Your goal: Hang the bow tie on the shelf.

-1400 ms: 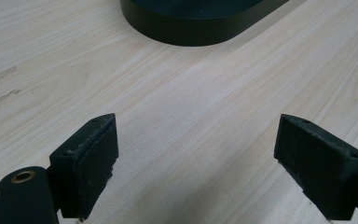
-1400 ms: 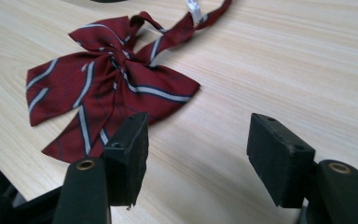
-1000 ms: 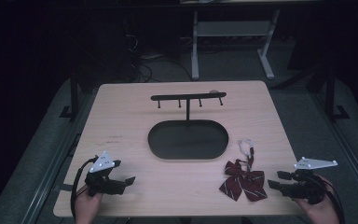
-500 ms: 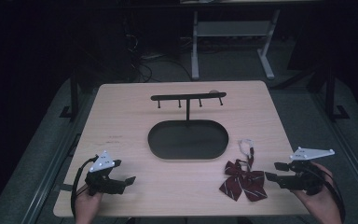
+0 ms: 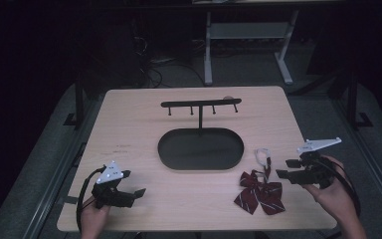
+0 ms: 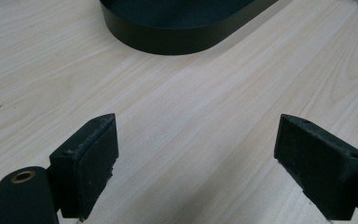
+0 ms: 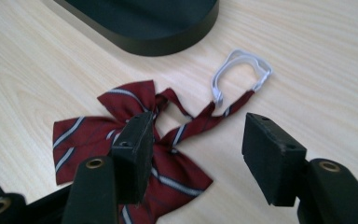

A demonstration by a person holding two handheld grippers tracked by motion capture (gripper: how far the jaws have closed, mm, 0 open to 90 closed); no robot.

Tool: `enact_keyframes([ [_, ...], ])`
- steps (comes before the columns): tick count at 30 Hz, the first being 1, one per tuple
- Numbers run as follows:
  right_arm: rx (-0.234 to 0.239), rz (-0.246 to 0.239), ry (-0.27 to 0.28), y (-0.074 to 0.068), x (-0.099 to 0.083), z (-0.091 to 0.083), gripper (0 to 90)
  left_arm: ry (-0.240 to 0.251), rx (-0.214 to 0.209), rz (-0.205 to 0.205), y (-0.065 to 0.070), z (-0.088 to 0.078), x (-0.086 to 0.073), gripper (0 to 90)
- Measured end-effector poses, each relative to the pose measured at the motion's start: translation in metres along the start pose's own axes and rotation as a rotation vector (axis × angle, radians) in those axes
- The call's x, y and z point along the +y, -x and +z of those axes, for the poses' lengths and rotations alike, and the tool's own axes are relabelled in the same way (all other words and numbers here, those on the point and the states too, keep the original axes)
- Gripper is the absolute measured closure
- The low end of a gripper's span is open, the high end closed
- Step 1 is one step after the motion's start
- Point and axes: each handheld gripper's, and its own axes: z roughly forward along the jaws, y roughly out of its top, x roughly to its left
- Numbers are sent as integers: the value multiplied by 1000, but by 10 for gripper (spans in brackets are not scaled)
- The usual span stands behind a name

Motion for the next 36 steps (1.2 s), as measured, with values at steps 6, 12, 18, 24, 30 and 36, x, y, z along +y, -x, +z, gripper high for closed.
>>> enact_keyframes([
  [6,3,-3,-35,4,19,11,442,9,2,-3,0,-2,0,135],
  [12,17,26,-50,13,33,29,462,-1,9,-14,-3,0,-1,135],
  [18,37,57,-83,17,42,46,467,-1,13,-17,-4,-1,-1,135],
  [24,20,84,-118,24,48,57,481,12,12,-24,-4,-1,-1,135],
  [30,-3,118,-183,37,54,75,537,5,3,-22,-4,0,-1,135],
  [36,-42,159,-251,47,57,90,576,7,1,-19,-4,0,-1,135],
])
